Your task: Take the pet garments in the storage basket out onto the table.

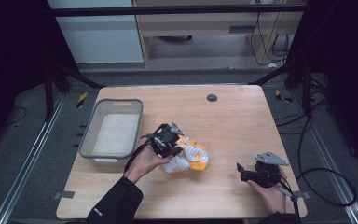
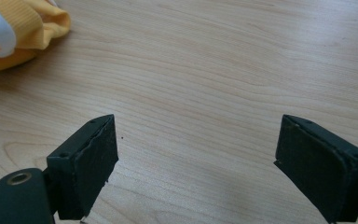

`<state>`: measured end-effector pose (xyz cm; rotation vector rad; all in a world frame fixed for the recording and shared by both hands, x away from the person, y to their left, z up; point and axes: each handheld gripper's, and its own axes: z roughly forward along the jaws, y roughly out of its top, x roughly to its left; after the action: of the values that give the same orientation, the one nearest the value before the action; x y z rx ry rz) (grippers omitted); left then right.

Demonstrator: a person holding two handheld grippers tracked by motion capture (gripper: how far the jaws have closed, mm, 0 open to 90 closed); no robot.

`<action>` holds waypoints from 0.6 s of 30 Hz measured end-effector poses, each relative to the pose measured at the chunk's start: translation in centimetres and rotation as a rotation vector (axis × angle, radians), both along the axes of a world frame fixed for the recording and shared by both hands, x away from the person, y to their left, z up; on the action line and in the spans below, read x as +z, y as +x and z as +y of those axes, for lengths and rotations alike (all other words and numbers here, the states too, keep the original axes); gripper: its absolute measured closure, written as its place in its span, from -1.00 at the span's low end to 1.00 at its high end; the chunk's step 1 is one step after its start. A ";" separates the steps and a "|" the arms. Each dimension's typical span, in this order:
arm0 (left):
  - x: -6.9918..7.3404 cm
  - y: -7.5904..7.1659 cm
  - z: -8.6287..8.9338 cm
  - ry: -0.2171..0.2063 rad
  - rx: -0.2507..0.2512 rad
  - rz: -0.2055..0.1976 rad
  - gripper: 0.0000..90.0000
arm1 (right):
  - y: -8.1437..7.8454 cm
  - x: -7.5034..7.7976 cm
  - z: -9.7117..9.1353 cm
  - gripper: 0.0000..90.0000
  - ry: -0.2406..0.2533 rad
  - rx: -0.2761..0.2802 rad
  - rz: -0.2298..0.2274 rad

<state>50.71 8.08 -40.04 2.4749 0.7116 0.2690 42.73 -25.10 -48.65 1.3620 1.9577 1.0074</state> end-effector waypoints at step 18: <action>-2.5 -0.7 0.2 -0.004 -0.010 -0.012 0.30 | 0.0 -0.1 0.1 -0.72 -0.003 0.003 0.004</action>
<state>50.01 8.27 -42.50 2.4700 0.6938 0.2782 42.74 -25.05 -48.71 1.3609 1.9640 1.0036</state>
